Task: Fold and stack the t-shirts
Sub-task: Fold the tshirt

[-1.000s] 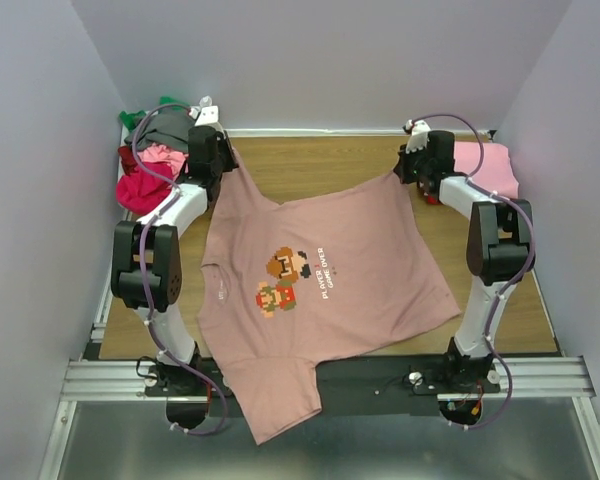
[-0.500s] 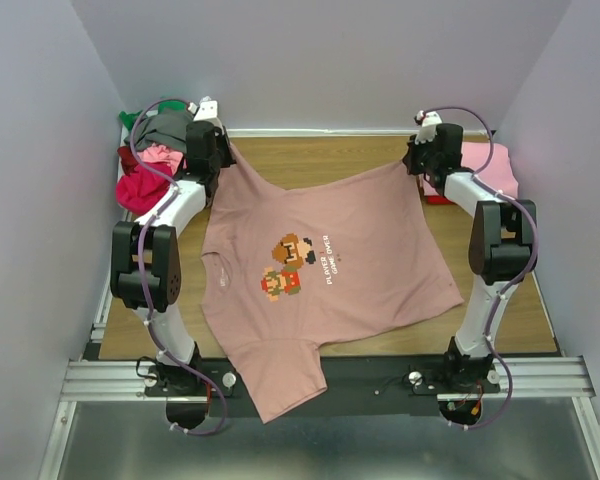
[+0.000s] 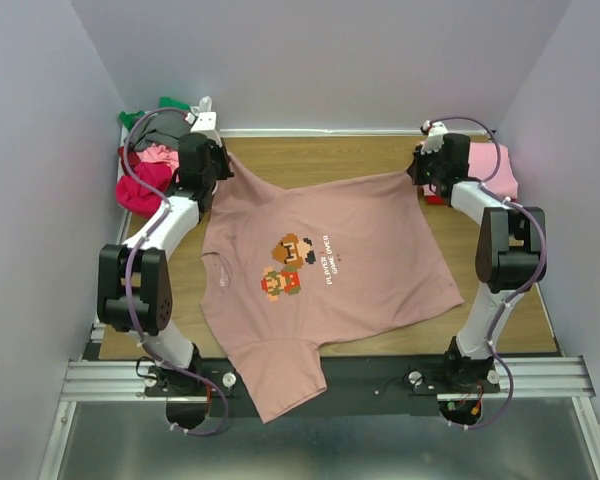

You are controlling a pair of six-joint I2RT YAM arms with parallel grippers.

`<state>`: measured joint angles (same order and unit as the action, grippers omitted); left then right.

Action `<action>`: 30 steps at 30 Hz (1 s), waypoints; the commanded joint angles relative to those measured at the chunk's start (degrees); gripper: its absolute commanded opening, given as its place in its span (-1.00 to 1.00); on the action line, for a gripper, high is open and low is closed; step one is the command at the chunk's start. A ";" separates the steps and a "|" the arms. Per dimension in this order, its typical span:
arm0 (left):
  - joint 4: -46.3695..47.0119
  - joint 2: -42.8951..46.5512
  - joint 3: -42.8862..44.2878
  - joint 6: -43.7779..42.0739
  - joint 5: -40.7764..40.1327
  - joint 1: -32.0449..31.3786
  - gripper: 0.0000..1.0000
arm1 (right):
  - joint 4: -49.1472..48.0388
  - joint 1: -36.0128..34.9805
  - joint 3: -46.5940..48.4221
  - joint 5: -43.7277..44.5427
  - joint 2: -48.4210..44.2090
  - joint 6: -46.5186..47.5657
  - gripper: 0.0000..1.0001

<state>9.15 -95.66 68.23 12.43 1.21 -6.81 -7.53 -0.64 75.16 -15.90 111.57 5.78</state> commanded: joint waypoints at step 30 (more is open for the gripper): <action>-7.56 25.96 -17.16 3.66 4.50 0.30 -1.00 | -1.61 6.62 -8.01 -7.65 -6.10 -2.53 -0.99</action>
<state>3.31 -72.82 51.79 15.14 5.63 -6.81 -7.90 5.02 68.01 -21.43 106.98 3.29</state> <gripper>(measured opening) 0.009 0.008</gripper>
